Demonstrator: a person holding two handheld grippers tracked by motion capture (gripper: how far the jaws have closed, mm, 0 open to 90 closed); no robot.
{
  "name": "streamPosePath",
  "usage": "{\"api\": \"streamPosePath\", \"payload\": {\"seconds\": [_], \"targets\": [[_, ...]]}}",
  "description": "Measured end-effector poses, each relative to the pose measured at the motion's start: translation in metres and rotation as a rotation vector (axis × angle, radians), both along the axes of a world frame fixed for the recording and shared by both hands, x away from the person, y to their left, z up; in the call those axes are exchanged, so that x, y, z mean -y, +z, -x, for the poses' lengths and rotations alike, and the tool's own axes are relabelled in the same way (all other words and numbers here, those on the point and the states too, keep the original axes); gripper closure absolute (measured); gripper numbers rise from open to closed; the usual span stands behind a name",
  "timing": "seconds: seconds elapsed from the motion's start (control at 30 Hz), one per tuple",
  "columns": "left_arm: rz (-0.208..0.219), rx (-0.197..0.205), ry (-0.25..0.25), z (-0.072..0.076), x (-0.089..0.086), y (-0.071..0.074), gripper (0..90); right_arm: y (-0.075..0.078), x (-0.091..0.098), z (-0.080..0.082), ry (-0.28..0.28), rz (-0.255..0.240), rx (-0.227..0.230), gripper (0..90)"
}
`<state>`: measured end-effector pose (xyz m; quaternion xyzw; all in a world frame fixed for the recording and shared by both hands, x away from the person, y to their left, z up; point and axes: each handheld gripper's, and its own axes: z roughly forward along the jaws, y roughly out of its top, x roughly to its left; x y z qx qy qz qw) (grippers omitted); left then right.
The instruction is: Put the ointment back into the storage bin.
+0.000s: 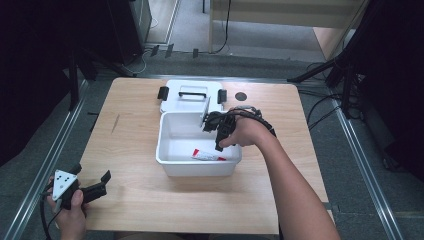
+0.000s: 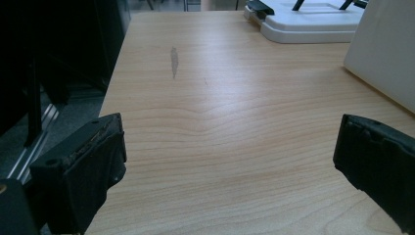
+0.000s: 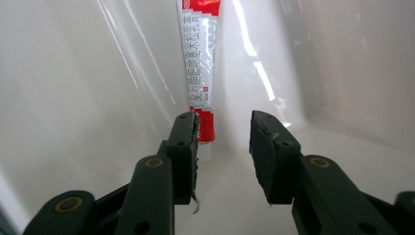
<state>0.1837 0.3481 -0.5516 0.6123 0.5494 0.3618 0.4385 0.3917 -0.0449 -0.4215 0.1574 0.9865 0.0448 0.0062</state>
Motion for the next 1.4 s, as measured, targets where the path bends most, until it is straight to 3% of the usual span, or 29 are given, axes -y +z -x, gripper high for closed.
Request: {"api": "streamPosePath", "payload": {"seconds": [0.4, 0.6, 0.67, 1.13, 1.4], "targets": [[-0.003, -0.001, 0.0, 0.0, 0.0, 0.0, 0.0, 0.046, 0.021, 0.004, -0.089, -0.127, 0.023, 49.8], [-0.003, -0.002, 0.001, 0.0, 0.0, 0.0, 0.0, 0.06, 0.036, 0.006, -0.146, -0.147, 0.086, 36.2], [-0.004, -0.003, 0.002, 0.0, 0.001, 0.0, 0.0, 0.063, 0.043, 0.006, -0.171, -0.15, 0.102, 35.8], [-0.004, 0.001, 0.004, 0.0, 0.001, 0.0, 0.0, 0.07, 0.085, 0.006, -0.334, -0.198, 0.168, 17.4], [-0.009, -0.003, 0.001, 0.0, 0.001, 0.0, 0.0, 0.06, 0.115, 0.006, -0.442, -0.273, 0.205, 13.7]]}}
